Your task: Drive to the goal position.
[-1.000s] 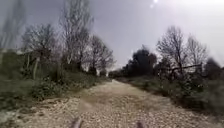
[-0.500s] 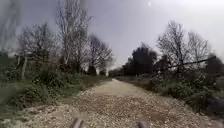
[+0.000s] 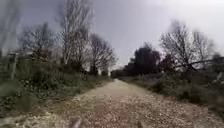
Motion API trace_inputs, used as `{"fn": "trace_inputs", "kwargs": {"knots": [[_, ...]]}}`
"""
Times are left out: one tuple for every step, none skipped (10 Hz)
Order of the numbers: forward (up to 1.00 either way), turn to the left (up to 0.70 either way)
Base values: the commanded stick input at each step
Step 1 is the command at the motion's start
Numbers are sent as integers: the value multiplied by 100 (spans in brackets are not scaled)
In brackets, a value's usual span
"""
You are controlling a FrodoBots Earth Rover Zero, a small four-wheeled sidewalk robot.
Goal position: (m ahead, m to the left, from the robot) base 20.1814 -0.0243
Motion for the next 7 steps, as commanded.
{"fn": "trace_inputs", "kwargs": {"knots": [[85,0],[85,0],[85,0],[85,0],[85,0],[85,-18],[85,-33]]}}
